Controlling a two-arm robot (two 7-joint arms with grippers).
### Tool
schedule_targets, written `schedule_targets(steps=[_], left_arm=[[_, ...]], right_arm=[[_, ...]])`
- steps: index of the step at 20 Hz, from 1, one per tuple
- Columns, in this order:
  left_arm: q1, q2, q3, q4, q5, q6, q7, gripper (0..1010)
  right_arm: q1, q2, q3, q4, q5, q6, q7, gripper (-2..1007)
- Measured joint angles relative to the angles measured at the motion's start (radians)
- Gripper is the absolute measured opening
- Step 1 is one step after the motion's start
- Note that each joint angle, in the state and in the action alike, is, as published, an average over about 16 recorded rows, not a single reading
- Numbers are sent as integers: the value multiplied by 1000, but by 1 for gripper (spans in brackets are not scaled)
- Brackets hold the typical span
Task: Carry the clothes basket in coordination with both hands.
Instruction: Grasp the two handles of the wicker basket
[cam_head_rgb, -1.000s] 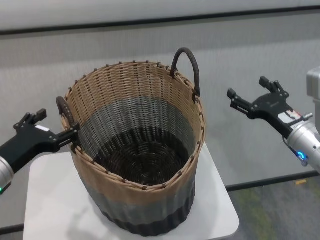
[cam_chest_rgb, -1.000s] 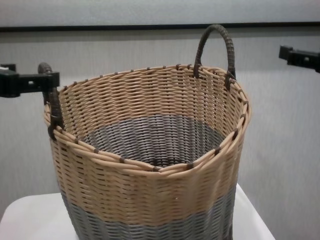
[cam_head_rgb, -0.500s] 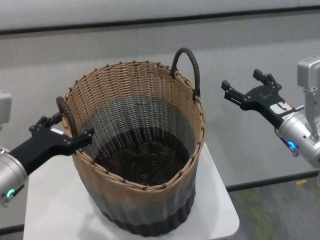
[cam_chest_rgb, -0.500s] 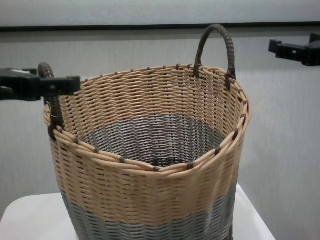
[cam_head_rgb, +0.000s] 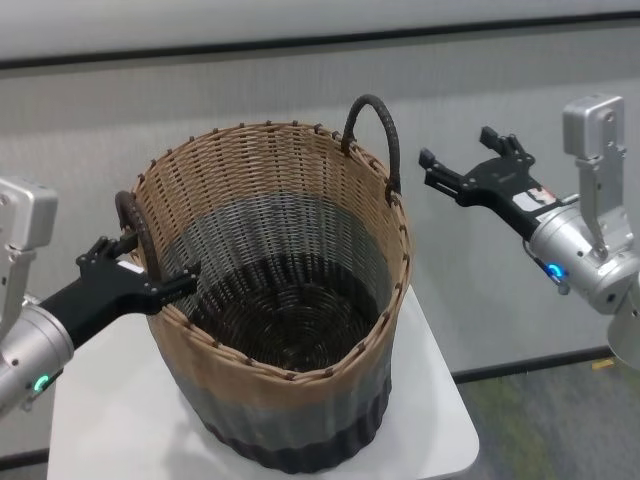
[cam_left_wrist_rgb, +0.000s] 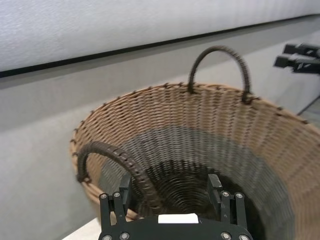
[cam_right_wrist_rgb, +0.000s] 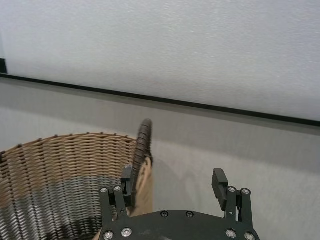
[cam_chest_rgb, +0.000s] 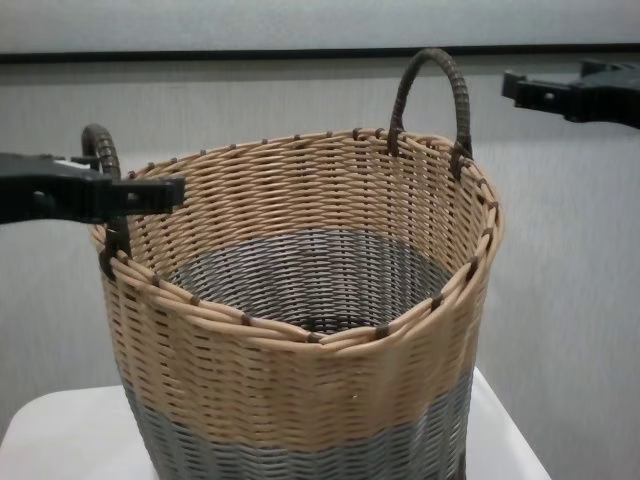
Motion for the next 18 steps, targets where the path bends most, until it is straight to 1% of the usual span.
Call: schedule_targets(steps=[4,9,18], left_arm=[[-10,-14,-3,18,15,7,6,1002],[-20,-30,-13,42,34,7,11,1002],[-40,-50,-35,80,51,4,-4,1002]], right_arm=[[14,-15,-5,16,-11,0,13,1000],[28,-32,-9,35,-26,0,26,1000],[58,-65,-12,81,-52,1,45,1000]])
